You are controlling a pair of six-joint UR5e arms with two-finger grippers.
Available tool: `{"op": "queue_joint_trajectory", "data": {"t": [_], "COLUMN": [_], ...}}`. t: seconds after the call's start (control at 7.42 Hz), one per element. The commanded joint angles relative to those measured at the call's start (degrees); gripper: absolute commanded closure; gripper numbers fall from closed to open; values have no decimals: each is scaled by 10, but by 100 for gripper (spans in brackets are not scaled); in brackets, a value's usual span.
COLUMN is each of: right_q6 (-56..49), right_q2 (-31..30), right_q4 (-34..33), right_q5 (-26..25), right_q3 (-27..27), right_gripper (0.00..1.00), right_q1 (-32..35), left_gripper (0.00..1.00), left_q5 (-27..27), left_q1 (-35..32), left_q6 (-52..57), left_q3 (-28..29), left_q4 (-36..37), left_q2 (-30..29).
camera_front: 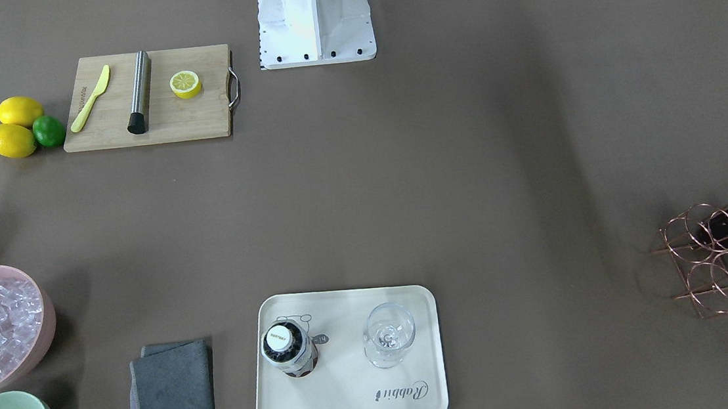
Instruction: Take tea from basket to plate
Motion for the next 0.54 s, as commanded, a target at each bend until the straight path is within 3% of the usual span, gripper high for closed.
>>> {"op": "queue_joint_trajectory", "data": {"t": [0.0,0.4], "right_q6": [0,0], "right_q2": [0,0], "right_q4": [0,0], "right_q5": [0,0], "right_q3": [-1,-1], "right_gripper": [0,0], "right_q1": [0,0], "left_gripper": [2,2], "left_q5": [2,2], "left_q1": [19,31], "left_q6": [-53,-52], "left_q3": [-15,-22], "left_q4": [-8,-8], "left_q2": [3,3]}}
